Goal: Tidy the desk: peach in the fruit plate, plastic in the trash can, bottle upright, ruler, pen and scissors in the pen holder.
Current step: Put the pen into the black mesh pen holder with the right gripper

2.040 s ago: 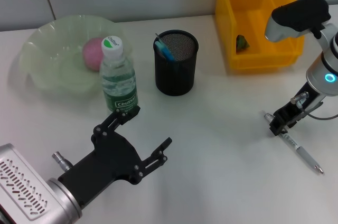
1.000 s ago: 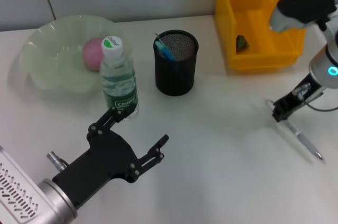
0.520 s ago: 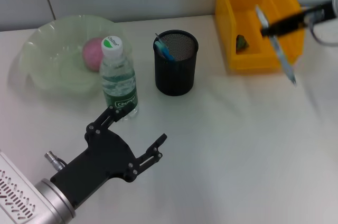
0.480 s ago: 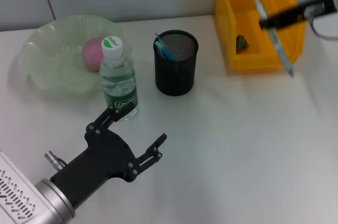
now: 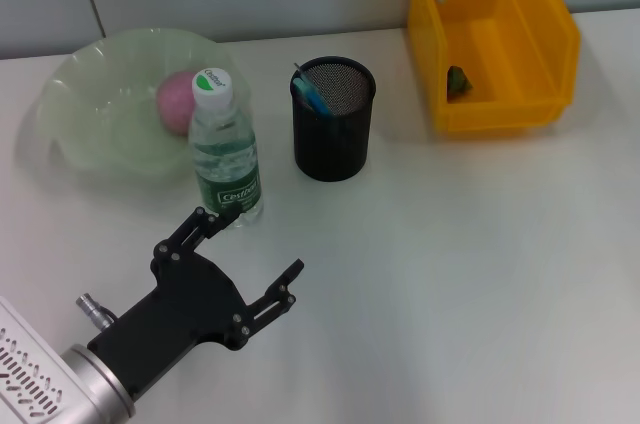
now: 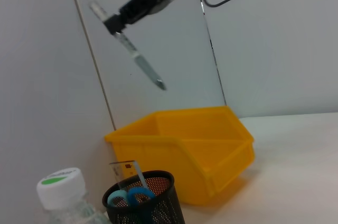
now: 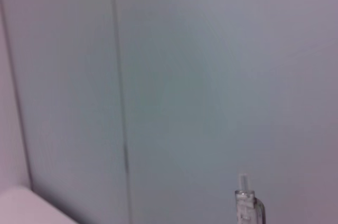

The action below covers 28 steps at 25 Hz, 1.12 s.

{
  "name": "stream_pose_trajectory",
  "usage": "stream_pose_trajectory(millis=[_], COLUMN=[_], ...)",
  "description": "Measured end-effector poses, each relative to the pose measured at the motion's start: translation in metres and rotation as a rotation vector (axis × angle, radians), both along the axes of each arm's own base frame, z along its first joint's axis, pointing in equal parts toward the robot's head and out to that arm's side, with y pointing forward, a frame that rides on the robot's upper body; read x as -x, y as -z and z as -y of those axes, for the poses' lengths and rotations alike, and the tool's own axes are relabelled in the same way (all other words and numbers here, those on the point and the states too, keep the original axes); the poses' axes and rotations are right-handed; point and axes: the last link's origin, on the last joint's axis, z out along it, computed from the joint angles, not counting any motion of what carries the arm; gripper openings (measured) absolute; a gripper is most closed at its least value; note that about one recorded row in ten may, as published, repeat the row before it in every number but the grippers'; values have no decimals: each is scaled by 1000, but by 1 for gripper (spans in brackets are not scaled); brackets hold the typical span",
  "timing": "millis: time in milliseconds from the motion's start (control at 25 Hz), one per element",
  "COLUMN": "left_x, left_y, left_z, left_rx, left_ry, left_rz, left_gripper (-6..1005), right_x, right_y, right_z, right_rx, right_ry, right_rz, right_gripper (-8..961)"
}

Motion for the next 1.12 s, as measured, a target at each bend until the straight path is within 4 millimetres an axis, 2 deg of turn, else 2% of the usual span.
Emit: stream_pose_trajectory(millis=[40, 120, 160, 200, 240, 360, 640, 800, 1120], left_x=[0, 0, 0, 0, 0, 1, 2, 2, 1], left_y=[0, 0, 0, 0, 0, 0, 0, 0, 1], left_z=[0, 1, 1, 1, 1, 1, 2, 2, 2], left_rx=[0, 0, 0, 1, 1, 1, 1, 1, -1], left_ry=[0, -2, -2, -2, -2, -2, -5, -5, 0], left_rz=[0, 0, 0, 0, 0, -1, -2, -2, 0], left_gripper=[811, 811, 811, 811, 811, 811, 811, 811, 811], right_x=[0, -3, -3, -8, -8, -20, -38, -51, -59], right_y=[0, 17, 17, 29, 29, 48, 68, 87, 105], right_z=[0, -5, -5, -7, -7, -8, -8, -6, -3], right_rx=[0, 9, 9, 10, 10, 4, 15, 51, 69], right_ry=[0, -64, -64, -97, -97, -130, -117, -87, -87], right_rz=[0, -56, -56, -78, -78, -142, -152, -134, -117], right_gripper=[181, 184, 186, 188, 189, 193, 204, 210, 222])
